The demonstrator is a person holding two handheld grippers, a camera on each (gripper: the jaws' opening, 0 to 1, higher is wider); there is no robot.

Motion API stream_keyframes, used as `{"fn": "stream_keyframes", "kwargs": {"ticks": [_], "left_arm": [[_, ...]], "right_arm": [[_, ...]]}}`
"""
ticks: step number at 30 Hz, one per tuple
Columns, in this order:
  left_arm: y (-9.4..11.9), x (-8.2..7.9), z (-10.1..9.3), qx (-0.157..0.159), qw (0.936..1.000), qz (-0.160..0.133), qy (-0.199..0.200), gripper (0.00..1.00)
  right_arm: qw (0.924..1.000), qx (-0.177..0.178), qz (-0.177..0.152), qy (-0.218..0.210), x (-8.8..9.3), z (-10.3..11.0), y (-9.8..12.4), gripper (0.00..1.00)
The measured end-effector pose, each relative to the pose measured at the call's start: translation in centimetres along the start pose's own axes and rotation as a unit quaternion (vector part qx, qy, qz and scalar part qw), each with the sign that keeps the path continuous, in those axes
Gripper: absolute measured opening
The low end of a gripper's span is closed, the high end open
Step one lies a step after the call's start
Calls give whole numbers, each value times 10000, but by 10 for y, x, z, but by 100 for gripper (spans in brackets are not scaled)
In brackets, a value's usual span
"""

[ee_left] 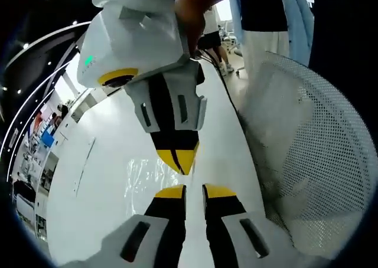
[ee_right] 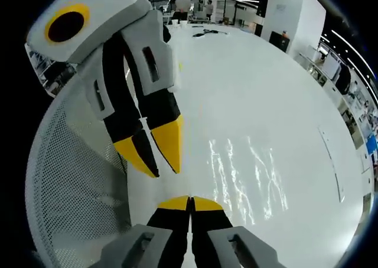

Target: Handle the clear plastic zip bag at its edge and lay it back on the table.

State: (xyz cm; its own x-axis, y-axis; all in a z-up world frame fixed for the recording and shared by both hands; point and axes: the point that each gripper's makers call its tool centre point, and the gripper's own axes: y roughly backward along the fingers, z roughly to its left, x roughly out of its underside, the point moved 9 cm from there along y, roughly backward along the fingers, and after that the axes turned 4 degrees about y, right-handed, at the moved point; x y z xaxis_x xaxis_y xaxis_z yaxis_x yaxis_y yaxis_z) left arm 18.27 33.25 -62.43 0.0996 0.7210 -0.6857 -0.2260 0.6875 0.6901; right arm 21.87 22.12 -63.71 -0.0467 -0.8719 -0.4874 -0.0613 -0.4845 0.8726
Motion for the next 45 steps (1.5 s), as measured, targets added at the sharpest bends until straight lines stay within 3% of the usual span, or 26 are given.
{"fn": "stream_keyframes", "kwargs": {"ticks": [18, 45], "left_arm": [[-6, 1, -1, -117, 9989, 267, -367, 5], [-4, 3, -2, -156, 9987, 357, -336, 0]], "right_arm": [[9996, 162, -152, 170, -9, -2, 11, 0], [9956, 791, -489, 113, -25, -21, 37, 0]]}}
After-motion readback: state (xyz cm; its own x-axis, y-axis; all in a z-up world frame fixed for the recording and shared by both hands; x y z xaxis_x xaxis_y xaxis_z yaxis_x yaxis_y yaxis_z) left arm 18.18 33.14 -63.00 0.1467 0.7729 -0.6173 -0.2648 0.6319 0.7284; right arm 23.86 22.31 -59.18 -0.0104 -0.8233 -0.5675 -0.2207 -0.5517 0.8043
